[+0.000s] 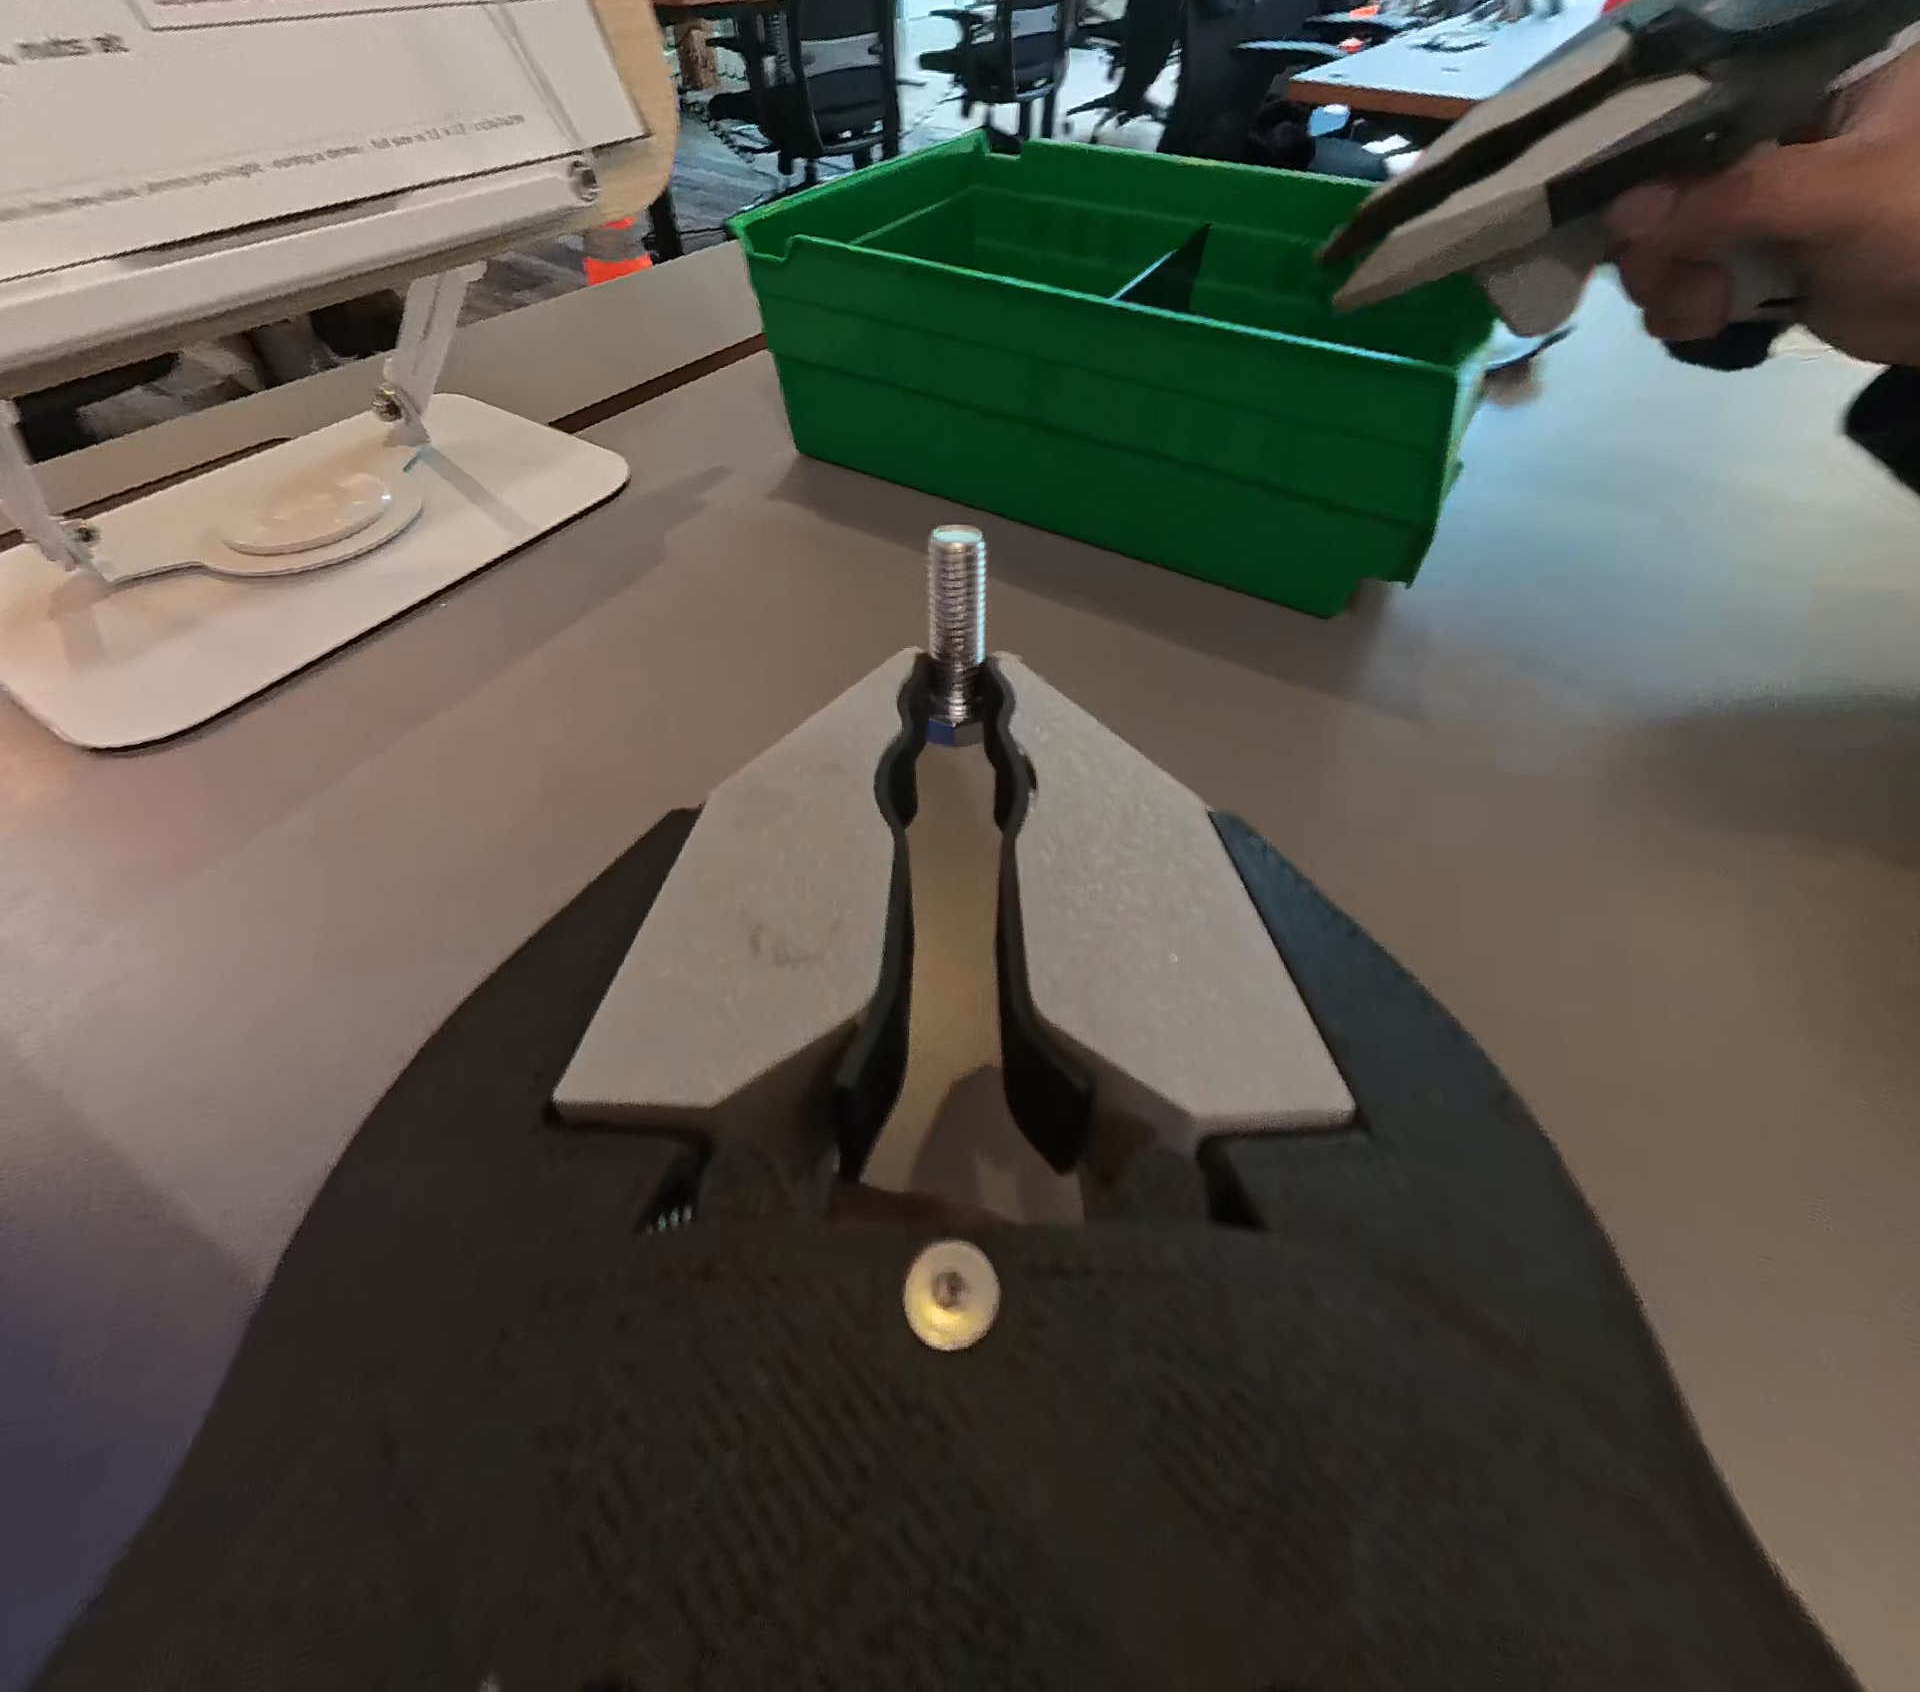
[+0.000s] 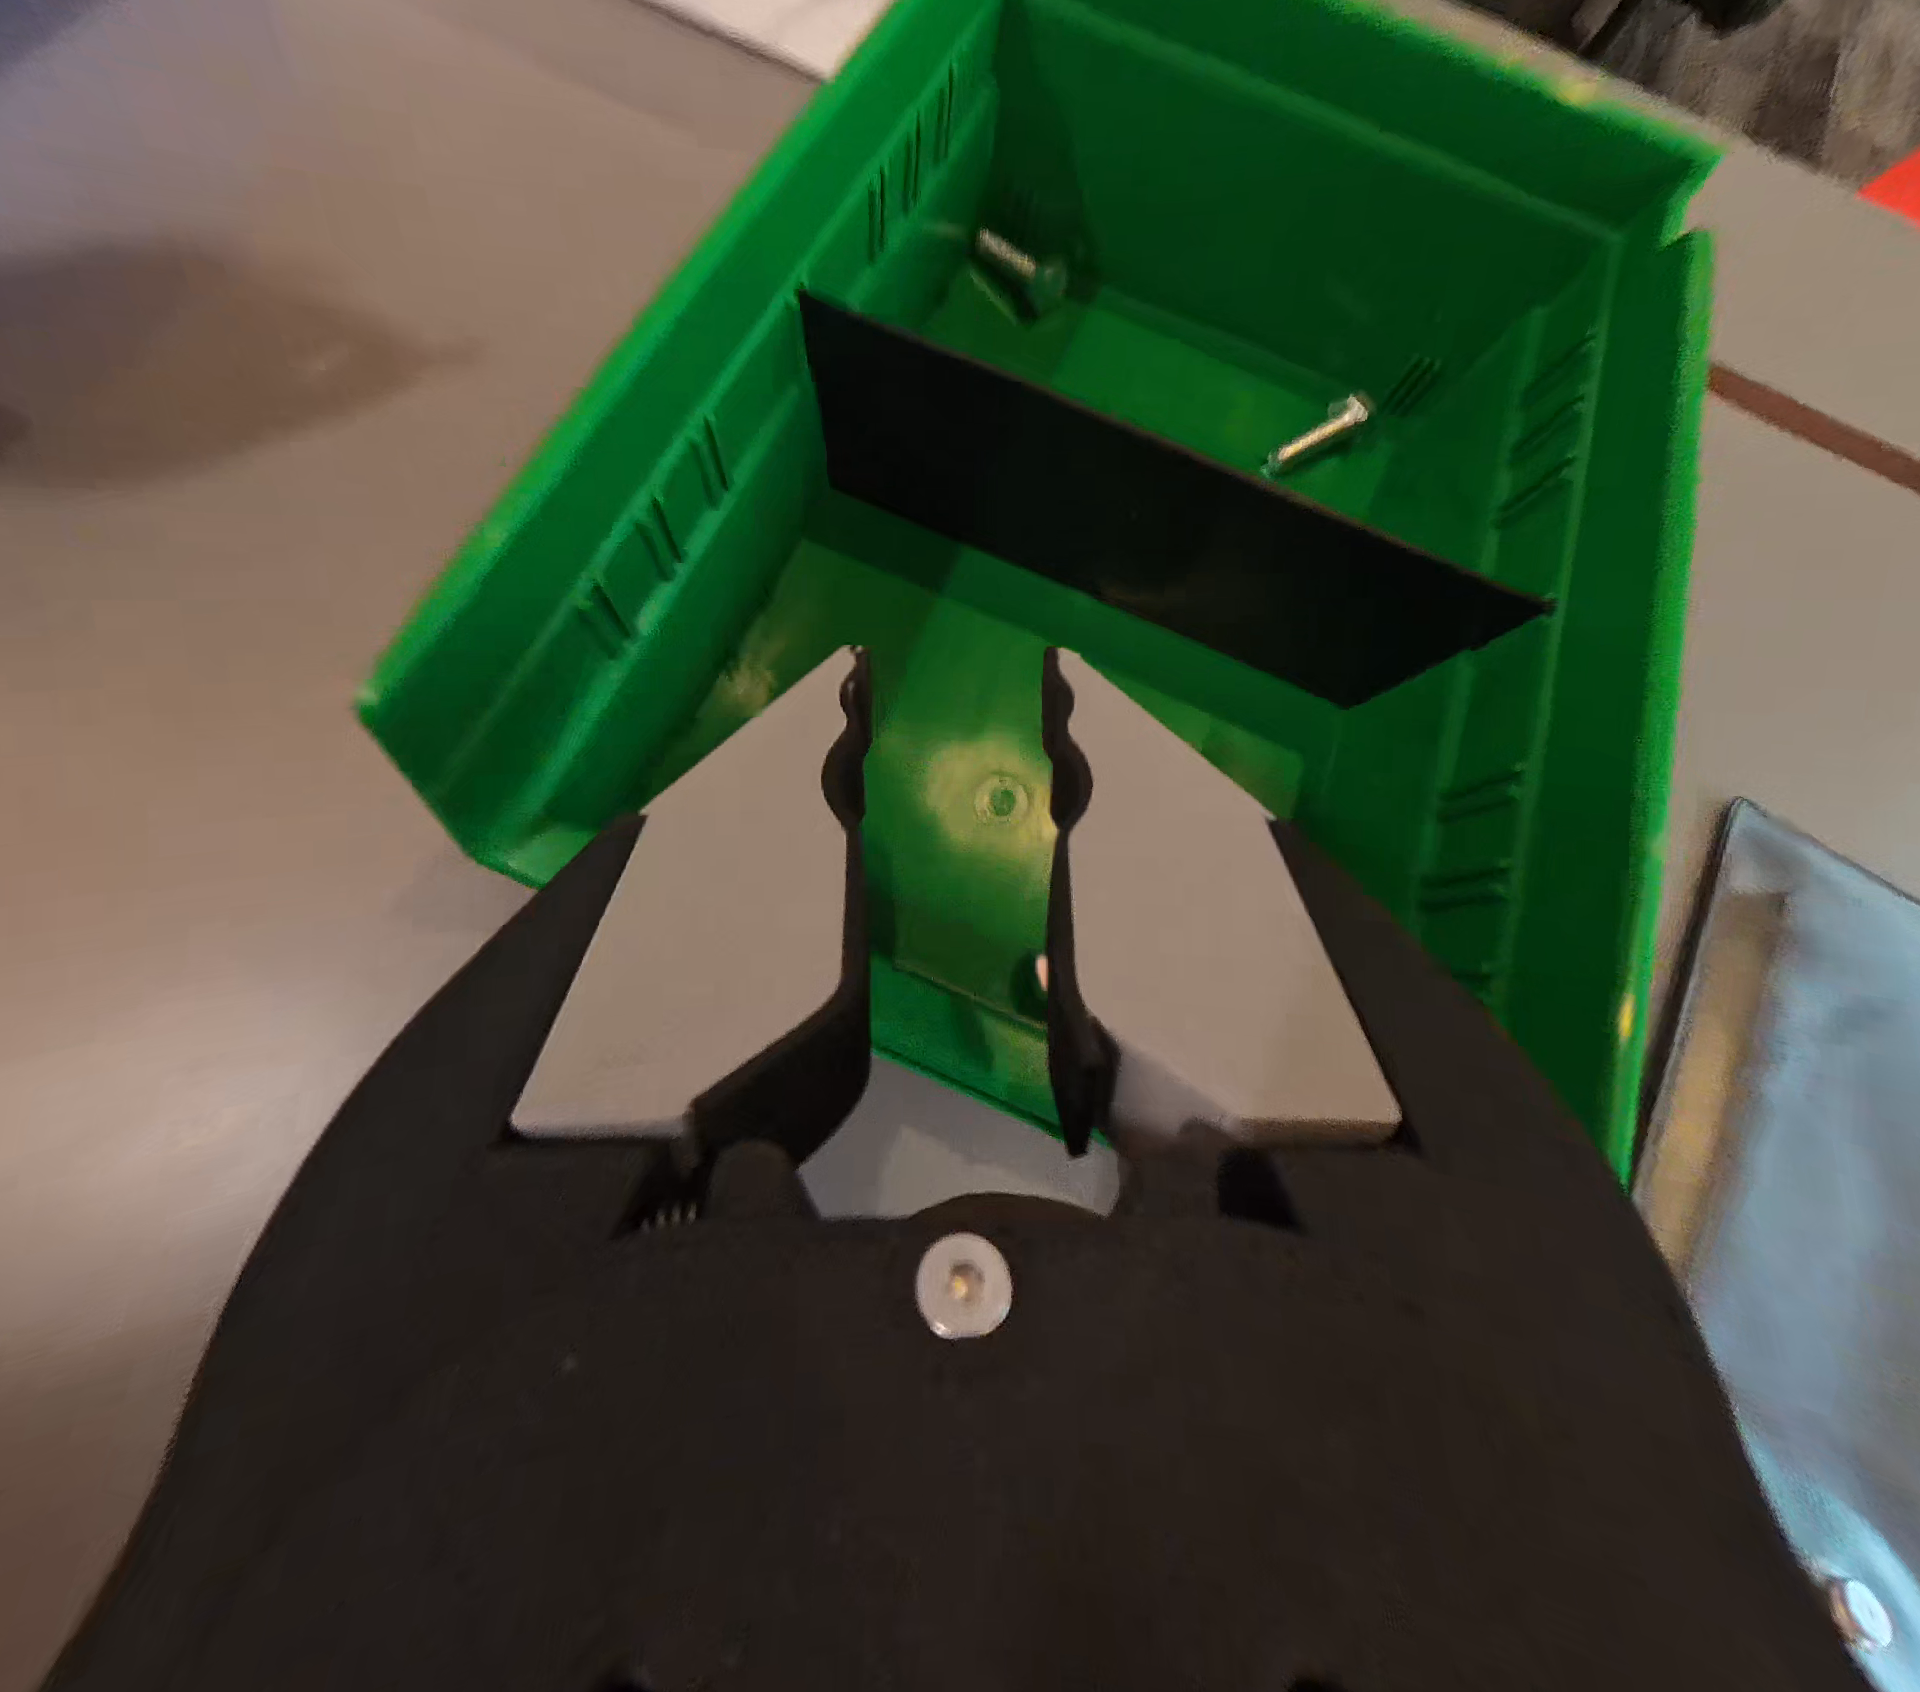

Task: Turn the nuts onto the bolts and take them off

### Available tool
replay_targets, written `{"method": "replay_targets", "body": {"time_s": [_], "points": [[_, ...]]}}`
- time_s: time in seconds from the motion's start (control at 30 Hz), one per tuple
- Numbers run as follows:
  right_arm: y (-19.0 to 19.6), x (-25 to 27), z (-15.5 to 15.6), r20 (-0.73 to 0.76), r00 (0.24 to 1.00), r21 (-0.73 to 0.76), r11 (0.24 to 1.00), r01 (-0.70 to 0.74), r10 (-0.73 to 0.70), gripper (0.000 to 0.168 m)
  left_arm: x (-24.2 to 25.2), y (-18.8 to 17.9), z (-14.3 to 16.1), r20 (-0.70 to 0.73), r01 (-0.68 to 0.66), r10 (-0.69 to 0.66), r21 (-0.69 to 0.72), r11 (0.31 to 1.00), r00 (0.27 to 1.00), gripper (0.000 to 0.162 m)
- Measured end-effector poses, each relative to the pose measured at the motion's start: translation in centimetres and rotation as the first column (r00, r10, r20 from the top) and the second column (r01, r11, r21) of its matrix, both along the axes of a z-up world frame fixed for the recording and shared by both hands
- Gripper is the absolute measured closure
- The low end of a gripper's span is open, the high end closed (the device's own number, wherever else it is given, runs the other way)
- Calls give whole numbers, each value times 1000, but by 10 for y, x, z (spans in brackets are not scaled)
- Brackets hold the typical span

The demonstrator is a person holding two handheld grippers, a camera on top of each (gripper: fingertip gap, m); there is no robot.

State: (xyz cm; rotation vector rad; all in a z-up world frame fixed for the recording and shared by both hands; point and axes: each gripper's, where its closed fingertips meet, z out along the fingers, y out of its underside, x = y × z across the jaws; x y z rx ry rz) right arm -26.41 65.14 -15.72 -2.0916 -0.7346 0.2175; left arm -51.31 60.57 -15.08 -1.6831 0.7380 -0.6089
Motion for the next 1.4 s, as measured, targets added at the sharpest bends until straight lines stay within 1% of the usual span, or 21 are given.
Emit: {"method": "replay_targets", "body": {"time_s": [0.07,0.13,0.23,0.3,0.33,0.43,0.47,0.53,0.6,0.67,0.7,0.73,0.77,0.83,0.93,1.03,1.13,1.2,1.27,1.33,1.4], "points": [[-7,-17,26,-96,995,67,997,-23,30,138,9,-9,5,44,82,-82,-5,997,996,156],[-28,-54,49,-235,960,102,986,-132,153,140,14,-15,10,61,111,-112,21,994,992,156],[-68,-123,63,-422,839,96,937,-336,344,140,22,-24,14,42,155,-157,57,986,987,156],[-84,-163,64,-509,767,100,912,-398,391,135,26,-29,16,41,181,-184,79,980,982,156],[-86,-180,62,-536,748,98,909,-405,391,130,28,-31,18,43,188,-193,89,978,980,156],[-84,-219,48,-545,739,96,905,-414,396,126,29,-34,18,34,198,-202,98,975,979,156],[-81,-228,44,-539,743,98,906,-413,397,130,29,-35,17,30,201,-205,96,975,978,156],[-79,-242,36,-525,737,97,891,-444,424,155,29,-36,15,18,199,-201,97,975,979,156],[-79,-249,32,-540,723,82,882,-465,431,158,28,-33,11,-18,174,-173,96,980,985,155],[-72,-245,29,-541,736,69,893,-445,408,162,28,-29,9,-23,146,-144,91,985,989,152],[-66,-239,29,-539,751,76,910,-408,382,162,28,-28,10,-8,137,-136,87,987,991,144],[-60,-231,31,-534,767,89,926,-367,356,162,30,-30,10,4,149,-150,75,986,989,130],[-54,-223,35,-536,775,108,937,-332,336,162,31,-31,11,15,152,-154,62,986,988,122],[-40,-199,53,-539,788,147,955,-259,297,162,29,-29,12,24,138,-139,56,989,990,116],[-3,-148,84,-472,858,184,975,-127,201,162,29,-27,6,4,134,-134,36,990,991,121],[62,-77,95,-306,952,219,972,83,-12,161,30,-25,-2,-35,131,-129,33,991,991,128],[112,-31,77,-184,975,190,968,164,-129,160,30,-24,-11,-93,121,-117,36,992,989,130],[133,-7,53,-112,968,116,964,239,-226,140,30,-23,-14,-117,119,-113,41,992,987,131],[135,-6,51,-110,967,100,965,243,-232,137,30,-23,-15,-128,114,-107,44,993,986,132],[125,-24,69,-144,975,165,967,194,-171,137,29,-22,-15,-125,110,-104,40,993,987,133],[104,-59,86,-192,979,204,974,100,-61,136,29,-21,-17,-123,109,-105,26,994,987,133]]}}
